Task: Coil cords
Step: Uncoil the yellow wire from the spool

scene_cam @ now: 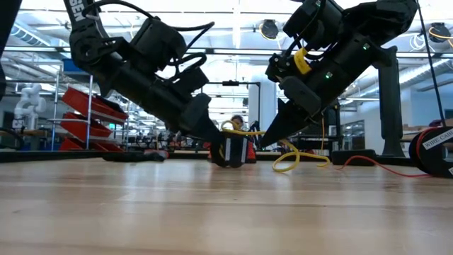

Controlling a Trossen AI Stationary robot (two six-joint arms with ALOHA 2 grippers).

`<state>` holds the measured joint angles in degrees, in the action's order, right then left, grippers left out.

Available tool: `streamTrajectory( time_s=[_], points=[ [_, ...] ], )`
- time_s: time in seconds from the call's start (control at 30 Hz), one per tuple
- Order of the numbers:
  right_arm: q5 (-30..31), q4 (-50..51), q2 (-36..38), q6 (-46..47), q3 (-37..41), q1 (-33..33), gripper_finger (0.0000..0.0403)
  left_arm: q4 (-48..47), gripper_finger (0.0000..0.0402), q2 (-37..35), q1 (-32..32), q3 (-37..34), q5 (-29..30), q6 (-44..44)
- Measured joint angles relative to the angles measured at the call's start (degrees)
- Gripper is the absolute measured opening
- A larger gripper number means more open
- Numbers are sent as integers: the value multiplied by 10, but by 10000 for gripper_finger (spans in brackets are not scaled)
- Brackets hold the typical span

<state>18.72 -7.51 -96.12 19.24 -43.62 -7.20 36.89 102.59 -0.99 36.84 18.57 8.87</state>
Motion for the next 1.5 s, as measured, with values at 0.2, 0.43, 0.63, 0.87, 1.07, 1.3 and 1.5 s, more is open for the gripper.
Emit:
streamTrajectory(
  time_s=[0.2,0.43,0.63,0.87,1.07,1.3,1.5],
  points=[
    [0,0,0,-2,0,0,0,-1,61,0,1,0,-7,-8],
    [0,0,0,-2,0,0,0,0,63,0,12,0,-18,-22],
    [0,0,0,-2,0,0,0,1,91,0,11,0,-21,-22],
    [0,1,0,-2,0,0,0,1,93,0,11,0,-25,-22],
    [0,3,0,-2,0,0,0,2,93,-4,11,0,-25,-25],
    [-2,5,0,-2,0,0,0,-7,93,-4,11,0,-34,-33],
    [-6,5,0,-2,0,0,0,-29,93,-6,11,0,-38,-37]
  ],
)
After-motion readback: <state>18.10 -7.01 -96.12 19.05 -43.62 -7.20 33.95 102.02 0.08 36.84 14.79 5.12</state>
